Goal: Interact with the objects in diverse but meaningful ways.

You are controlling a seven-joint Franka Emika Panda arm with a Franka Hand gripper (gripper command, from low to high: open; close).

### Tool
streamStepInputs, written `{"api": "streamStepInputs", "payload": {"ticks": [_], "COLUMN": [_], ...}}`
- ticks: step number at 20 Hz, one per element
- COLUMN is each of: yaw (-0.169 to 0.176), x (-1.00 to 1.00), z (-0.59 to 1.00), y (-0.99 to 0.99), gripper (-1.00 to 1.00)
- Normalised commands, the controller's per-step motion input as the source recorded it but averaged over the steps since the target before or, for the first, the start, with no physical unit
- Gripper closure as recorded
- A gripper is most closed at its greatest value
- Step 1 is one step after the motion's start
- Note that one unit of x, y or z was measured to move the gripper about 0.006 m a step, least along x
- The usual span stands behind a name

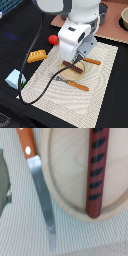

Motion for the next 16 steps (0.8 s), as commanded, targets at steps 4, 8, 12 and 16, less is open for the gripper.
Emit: {"api": "streamStepInputs", "payload": {"ticks": [4,8,12,16], "yaw": [0.022,0.019,0.016,0.014], "x": [-1.0,-1.0,-1.0,-1.0], "z": [-0.13,-0.01,0.0,-0.03], "y": [-0.01,-0.02,-0.04,-0.06], "gripper": [-1.0,-1.0,-1.0,-1.0]}}
